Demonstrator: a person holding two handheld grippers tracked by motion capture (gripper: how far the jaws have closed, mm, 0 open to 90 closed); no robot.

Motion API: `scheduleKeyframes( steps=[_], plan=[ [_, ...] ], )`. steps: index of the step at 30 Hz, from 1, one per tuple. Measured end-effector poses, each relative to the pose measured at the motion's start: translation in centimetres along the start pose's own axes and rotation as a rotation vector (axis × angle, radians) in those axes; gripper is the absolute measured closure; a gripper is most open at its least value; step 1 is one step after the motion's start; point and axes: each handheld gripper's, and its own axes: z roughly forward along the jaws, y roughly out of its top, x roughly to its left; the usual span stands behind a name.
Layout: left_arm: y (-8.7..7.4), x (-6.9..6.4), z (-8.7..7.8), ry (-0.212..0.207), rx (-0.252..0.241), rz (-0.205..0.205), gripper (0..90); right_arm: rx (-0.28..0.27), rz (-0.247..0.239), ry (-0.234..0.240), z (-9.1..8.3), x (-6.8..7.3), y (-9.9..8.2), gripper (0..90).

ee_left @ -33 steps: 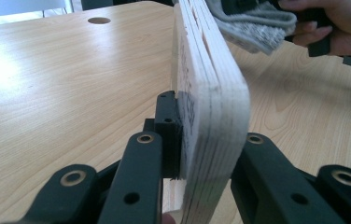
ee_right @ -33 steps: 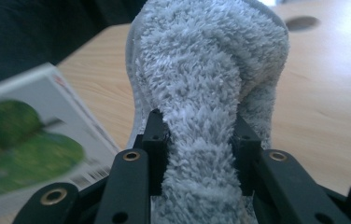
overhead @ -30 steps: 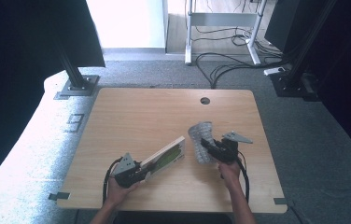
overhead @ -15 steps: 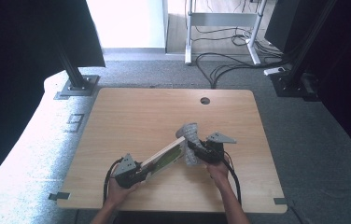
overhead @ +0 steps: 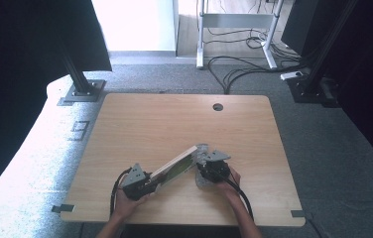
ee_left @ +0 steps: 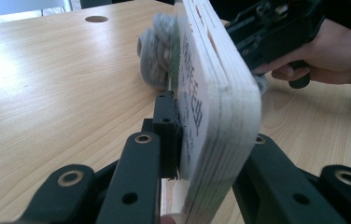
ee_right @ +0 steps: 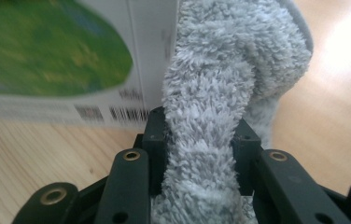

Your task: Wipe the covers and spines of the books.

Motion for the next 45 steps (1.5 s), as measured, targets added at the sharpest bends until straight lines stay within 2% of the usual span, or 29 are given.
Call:
scheduleKeyframes(
  steps=[1, 6, 11, 13, 16, 19, 21, 25, 30, 36, 39, 45],
  plan=[
    [0.0, 0.0, 0.0, 0.000, 0.000, -0.001, 76.3, 0.016, 0.001, 0.000, 0.2, 0.0, -0.1, 65.9],
    [0.0, 0.0, 0.0, -0.001, 0.001, -0.003, 76.2, 0.008, 0.031, 0.016, 0.3, -0.2, -0.4, 65.7],
    [0.0, 0.0, 0.0, -0.002, 0.002, -0.001, 76.1, -0.024, 0.057, 0.021, 0.0, -0.7, -0.4, 64.1],
    [0.0, 0.1, 0.0, -0.003, 0.002, -0.002, 76.0, -0.062, 0.078, 0.024, -0.3, -1.1, -0.3, 63.5],
    [0.0, 0.1, 0.0, -0.003, 0.003, -0.002, 76.1, -0.148, 0.123, 0.036, -1.2, -1.7, -0.1, 63.4],
    [0.0, 0.1, 0.0, -0.003, 0.004, -0.001, 76.1, -0.270, 0.165, 0.047, -2.7, -2.1, 0.4, 63.3],
    [0.0, 0.1, 0.0, -0.003, 0.004, -0.001, 76.0, -0.351, 0.167, 0.049, -3.8, -2.2, 0.7, 62.7],
    [0.0, 0.1, 0.0, -0.003, 0.004, -0.002, 76.0, -0.393, 0.142, 0.055, -4.7, -2.1, 1.2, 61.0],
    [0.0, 0.1, 0.0, -0.001, 0.006, 0.000, 76.1, -0.343, 0.095, 0.048, -3.9, -1.3, 1.1, 61.1],
    [0.0, 0.1, 0.0, 0.000, 0.006, -0.001, 76.2, -0.301, 0.084, 0.061, -3.3, -1.2, 0.9, 61.7],
    [0.0, 0.1, 0.0, 0.000, 0.007, 0.000, 76.1, -0.253, 0.054, 0.059, -2.9, -1.1, 0.6, 61.7],
    [0.0, 0.1, 0.0, -0.001, 0.009, -0.001, 76.0, -0.119, 0.000, 0.043, -1.5, -0.8, -0.1, 61.7]
  ],
)
